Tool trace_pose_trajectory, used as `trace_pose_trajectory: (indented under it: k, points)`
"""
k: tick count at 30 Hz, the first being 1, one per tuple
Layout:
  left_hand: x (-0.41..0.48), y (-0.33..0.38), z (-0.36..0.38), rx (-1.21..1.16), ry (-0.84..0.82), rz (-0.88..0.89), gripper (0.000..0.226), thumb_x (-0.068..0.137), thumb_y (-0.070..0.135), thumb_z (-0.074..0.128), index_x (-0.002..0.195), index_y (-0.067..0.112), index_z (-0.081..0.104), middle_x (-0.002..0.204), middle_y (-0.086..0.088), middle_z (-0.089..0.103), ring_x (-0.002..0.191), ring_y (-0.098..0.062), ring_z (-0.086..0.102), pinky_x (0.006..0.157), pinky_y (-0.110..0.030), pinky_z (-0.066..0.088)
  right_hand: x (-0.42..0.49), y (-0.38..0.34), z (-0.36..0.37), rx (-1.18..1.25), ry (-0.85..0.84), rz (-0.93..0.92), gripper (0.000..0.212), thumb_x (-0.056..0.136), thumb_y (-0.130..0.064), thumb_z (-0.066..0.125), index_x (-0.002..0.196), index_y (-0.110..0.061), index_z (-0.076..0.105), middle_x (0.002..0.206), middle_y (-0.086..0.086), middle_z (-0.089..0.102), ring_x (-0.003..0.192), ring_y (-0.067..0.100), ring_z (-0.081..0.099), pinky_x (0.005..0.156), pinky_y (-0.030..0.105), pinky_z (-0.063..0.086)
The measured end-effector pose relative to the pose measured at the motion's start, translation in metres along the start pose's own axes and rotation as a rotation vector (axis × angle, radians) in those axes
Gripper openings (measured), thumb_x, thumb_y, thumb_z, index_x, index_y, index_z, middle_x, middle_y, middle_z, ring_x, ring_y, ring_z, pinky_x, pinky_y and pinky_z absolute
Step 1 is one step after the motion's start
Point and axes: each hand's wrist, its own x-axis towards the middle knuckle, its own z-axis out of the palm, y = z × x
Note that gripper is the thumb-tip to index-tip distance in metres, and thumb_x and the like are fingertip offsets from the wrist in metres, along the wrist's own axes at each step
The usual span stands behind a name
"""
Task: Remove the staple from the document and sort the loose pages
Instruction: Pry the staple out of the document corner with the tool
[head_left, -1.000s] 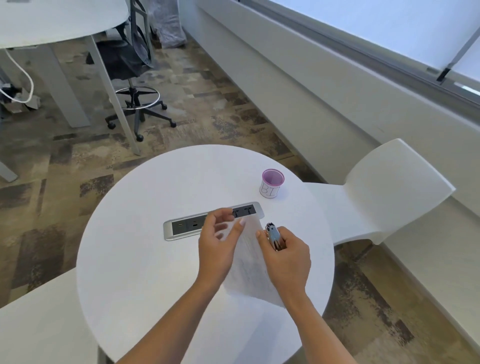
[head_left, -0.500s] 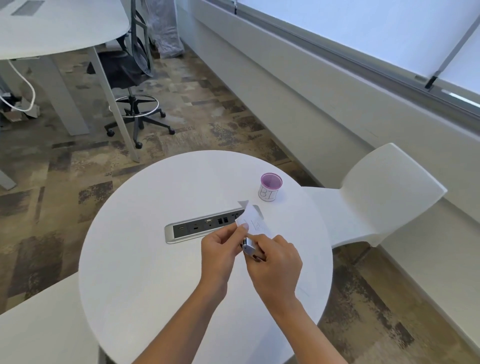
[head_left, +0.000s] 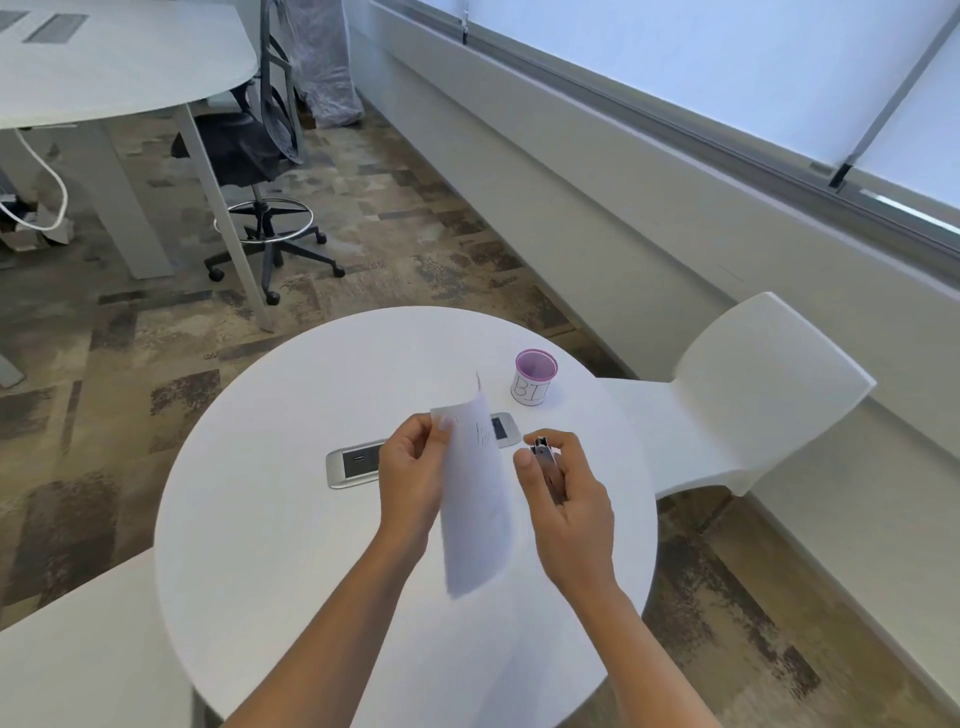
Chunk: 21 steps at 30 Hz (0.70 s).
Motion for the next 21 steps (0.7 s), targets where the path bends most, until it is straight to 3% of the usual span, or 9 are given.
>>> trace_pose_trajectory:
  k: [2,6,10,12,14,18,21]
  points:
    - [0.002,0.003,-0.001,0.082,-0.064,0.045,0.026,0.097,0.024,0.057,0.074,0.016,0.062,0.06,0.017,0.057,0.054,0.001,0.046,0.05,-0.009,0.035,0.0,0.001,-0.002,0.014,-0.033,0.016,0.029,0.089,-0.064,0.042,0.104,-0.04,0.049,0.055,-0.018,0.05,0.052,0.005,0.046,0.055,0.02,0.033]
    - [0.006,0.008,-0.003,0.272,-0.176,0.104,0.028,0.097,0.026,0.056,0.07,0.021,0.06,0.061,0.017,0.054,0.06,-0.004,0.044,0.057,-0.018,0.033,0.0,0.003,-0.004,0.011,-0.07,0.027,0.02,0.092,-0.055,0.034,0.108,-0.044,0.041,0.065,-0.012,0.054,0.058,0.006,0.051,0.056,0.023,0.039]
    - [0.005,0.014,-0.006,0.329,-0.312,0.062,0.024,0.094,0.03,0.06,0.075,0.019,0.069,0.068,0.01,0.06,0.066,-0.011,0.046,0.064,-0.029,0.034,0.002,0.008,-0.007,-0.029,-0.13,0.014,0.016,0.097,-0.054,0.03,0.103,-0.042,0.039,0.074,-0.01,0.055,0.06,0.007,0.051,0.057,0.025,0.04]
    - [0.003,0.018,-0.006,0.33,-0.318,0.056,0.022,0.093,0.033,0.063,0.077,0.02,0.073,0.07,0.005,0.065,0.066,-0.013,0.05,0.064,-0.031,0.037,0.003,0.012,-0.009,-0.073,-0.163,-0.015,0.011,0.098,-0.052,0.034,0.1,-0.043,0.04,0.079,-0.011,0.057,0.072,0.007,0.055,0.063,0.029,0.045]
    - [0.0,0.022,-0.004,0.328,-0.306,0.042,0.021,0.091,0.035,0.065,0.08,0.02,0.075,0.074,0.0,0.071,0.067,-0.013,0.055,0.064,-0.031,0.04,0.005,0.014,-0.012,-0.148,-0.17,-0.068,0.006,0.098,-0.048,0.041,0.103,-0.046,0.043,0.082,-0.016,0.057,0.085,0.004,0.053,0.063,0.024,0.042]
    - [-0.004,0.028,-0.001,0.32,-0.292,0.01,0.023,0.088,0.038,0.068,0.079,0.019,0.076,0.076,0.0,0.075,0.065,-0.011,0.06,0.063,-0.026,0.045,0.008,0.013,-0.014,-0.207,-0.094,-0.203,0.022,0.094,-0.039,0.053,0.115,-0.044,0.052,0.088,-0.036,0.052,0.092,-0.001,0.048,0.067,0.012,0.04]
    - [-0.007,0.033,-0.001,0.308,-0.288,-0.017,0.026,0.087,0.041,0.068,0.076,0.019,0.076,0.071,0.001,0.074,0.06,-0.007,0.059,0.058,-0.02,0.045,0.009,0.014,-0.016,-0.197,-0.016,-0.277,0.025,0.09,-0.031,0.062,0.113,-0.039,0.063,0.099,-0.033,0.052,0.093,0.001,0.048,0.078,0.011,0.039]
